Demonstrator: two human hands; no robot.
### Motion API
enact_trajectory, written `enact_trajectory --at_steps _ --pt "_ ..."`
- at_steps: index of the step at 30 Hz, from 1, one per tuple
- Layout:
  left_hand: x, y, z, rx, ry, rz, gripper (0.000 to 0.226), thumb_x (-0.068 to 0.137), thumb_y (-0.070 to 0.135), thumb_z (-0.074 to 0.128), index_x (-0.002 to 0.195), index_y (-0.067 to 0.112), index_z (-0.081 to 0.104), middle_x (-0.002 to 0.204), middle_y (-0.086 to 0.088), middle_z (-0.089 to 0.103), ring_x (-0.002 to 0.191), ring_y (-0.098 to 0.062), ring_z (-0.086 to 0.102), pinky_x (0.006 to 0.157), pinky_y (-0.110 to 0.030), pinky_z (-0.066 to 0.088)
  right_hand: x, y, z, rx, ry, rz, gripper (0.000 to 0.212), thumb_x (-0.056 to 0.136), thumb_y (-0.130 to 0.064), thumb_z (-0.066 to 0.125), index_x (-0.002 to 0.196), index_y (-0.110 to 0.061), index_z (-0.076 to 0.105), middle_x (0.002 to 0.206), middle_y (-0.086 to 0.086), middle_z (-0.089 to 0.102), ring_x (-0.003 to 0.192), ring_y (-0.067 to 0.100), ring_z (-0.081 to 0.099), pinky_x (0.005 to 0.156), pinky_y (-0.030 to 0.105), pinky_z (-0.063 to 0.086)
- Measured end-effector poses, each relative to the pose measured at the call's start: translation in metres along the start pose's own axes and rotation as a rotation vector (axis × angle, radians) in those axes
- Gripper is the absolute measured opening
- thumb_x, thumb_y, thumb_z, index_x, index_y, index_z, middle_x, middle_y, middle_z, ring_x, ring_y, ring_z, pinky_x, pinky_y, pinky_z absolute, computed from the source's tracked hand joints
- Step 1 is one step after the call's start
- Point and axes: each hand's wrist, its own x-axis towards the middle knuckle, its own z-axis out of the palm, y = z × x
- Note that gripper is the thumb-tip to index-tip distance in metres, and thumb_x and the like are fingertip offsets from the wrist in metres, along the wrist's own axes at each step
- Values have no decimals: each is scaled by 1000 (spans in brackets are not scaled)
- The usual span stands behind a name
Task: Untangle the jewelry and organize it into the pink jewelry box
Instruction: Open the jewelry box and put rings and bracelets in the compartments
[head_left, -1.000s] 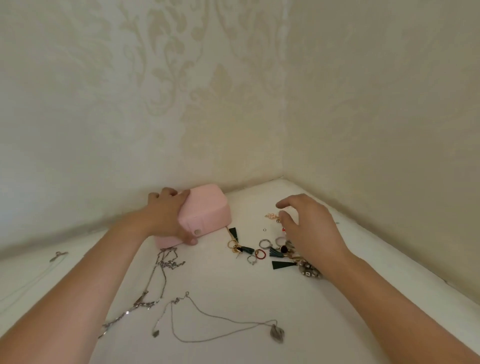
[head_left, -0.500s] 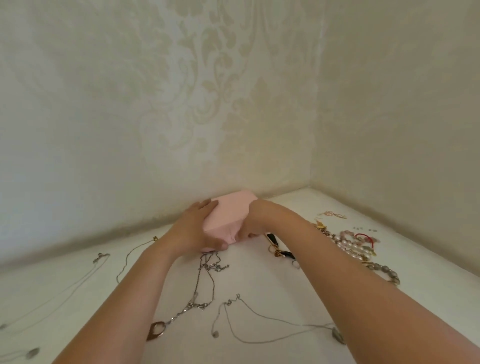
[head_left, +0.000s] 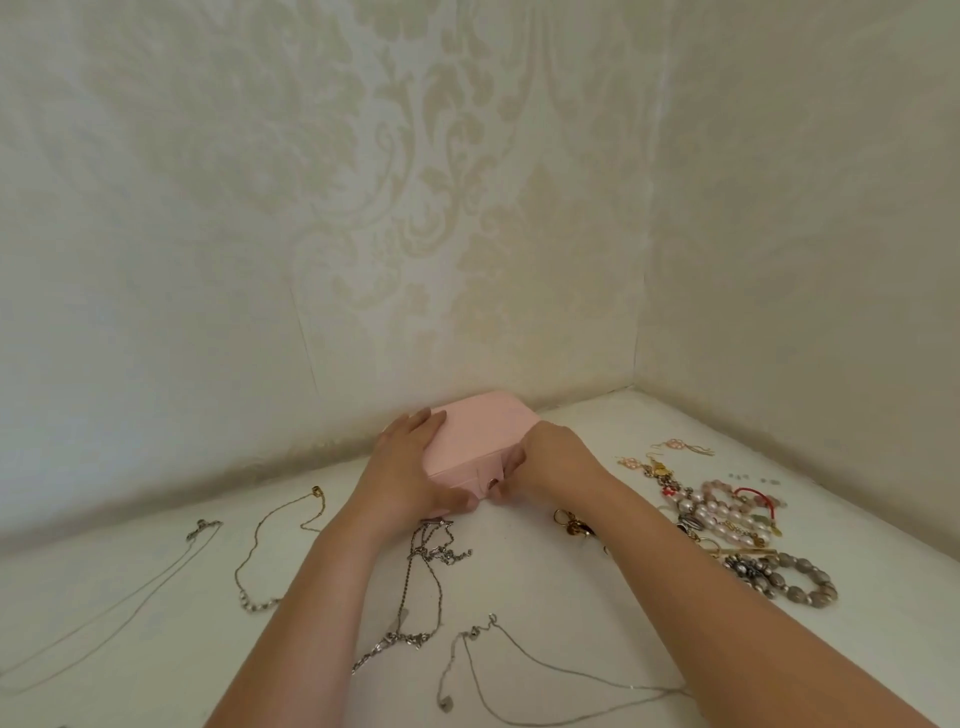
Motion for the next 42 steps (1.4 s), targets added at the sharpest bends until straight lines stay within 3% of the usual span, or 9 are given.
enact_trajectory --at_steps 3,10,14,22,28,30,33,39,42 --pt "-2 1 3 -25 33 -4 125 39 63 71 148 22 27 156 6 19 143 -13 12 114 -28 12 0 2 1 55 13 1 27 65 -20 80 87 -6 72 95 8 70 90 22 64 71 26 49" --pt "-8 1 7 -55 138 40 97 61 45 84 144 23 37 153 6 26 141 -11 18 111 -25 16 -7 2 -7 175 -50 -10 30 66 -13 78 56 -12 50 56 -2 44 60 16 42 49 24 28" --pt "-6 -3 6 -51 136 39 101 57 52 84 143 24 38 152 6 28 141 -10 19 111 -24 15 -16 1 -25 327 -219 -90 12 70 -7 73 64 -9 63 43 -7 39 50 10 34 51 23 23" --pt "-9 -5 2 -197 161 30 79 63 44 83 132 26 52 144 12 39 131 -4 36 104 -19 25 -15 6 -48 596 -310 -223 14 88 -20 63 88 -13 75 77 -1 67 65 7 51 64 18 39" --pt "-9 -6 2 -189 228 5 69 64 47 81 126 28 57 138 12 49 118 0 45 96 -17 31 -6 15 -38 735 -409 -132 17 82 0 67 96 -7 65 95 11 65 88 18 63 79 22 54" --pt "-10 -5 1 -211 251 -5 68 63 50 80 124 28 58 136 14 51 113 3 45 94 -17 31 -8 11 -35 672 -414 -145 31 76 6 70 102 -10 63 94 13 59 87 19 61 71 18 54" --pt "-11 -4 1 -246 266 -16 65 65 49 79 123 28 59 133 15 52 113 2 45 95 -17 32 -9 4 -28 600 -325 -215 21 78 2 71 96 -8 68 84 13 61 78 16 63 67 17 51" --pt "-11 -4 1 -280 284 25 81 58 50 84 129 35 48 121 17 45 110 -2 45 89 -18 35 -5 0 -37 910 -168 -220 10 80 -1 69 86 -7 74 84 10 73 80 17 68 78 21 55" --pt "-9 -7 3 -443 270 -13 66 65 43 83 123 35 52 117 18 54 103 0 55 86 -21 42 -8 -8 -50 1053 -137 -283 12 82 2 64 89 -5 72 88 9 72 84 17 67 83 20 54"
